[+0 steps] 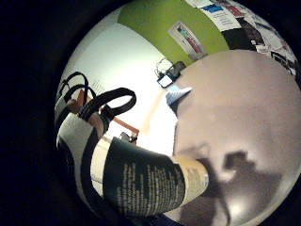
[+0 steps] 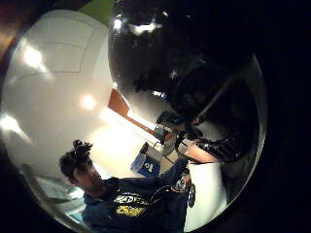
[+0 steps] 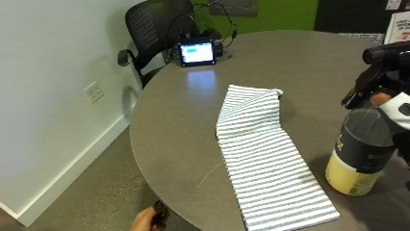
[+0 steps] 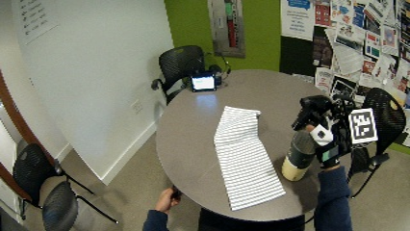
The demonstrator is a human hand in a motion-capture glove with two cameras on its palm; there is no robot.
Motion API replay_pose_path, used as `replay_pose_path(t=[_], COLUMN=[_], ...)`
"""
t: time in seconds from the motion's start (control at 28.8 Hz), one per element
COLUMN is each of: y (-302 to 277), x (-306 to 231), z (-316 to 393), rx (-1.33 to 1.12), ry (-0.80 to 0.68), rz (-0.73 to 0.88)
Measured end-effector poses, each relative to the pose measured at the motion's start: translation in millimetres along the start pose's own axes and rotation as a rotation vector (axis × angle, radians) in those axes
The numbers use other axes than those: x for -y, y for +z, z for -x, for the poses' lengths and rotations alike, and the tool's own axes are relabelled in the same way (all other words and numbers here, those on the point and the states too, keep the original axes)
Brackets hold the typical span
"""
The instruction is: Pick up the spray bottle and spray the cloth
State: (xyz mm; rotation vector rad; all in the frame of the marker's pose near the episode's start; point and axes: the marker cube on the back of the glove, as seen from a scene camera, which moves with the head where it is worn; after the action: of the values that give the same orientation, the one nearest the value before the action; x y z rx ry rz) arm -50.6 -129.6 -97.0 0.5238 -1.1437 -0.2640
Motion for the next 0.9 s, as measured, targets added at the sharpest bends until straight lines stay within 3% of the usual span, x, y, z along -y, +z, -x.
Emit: replay_pose_path(t=[0.35,0.9], y=[3.9,-7.6], x=[9.8,4.3], z=[30.5,26.5], rx=[-0.039,-0.046], ry=[-0.042,-0.026], rz=[-0.102,-0.137])
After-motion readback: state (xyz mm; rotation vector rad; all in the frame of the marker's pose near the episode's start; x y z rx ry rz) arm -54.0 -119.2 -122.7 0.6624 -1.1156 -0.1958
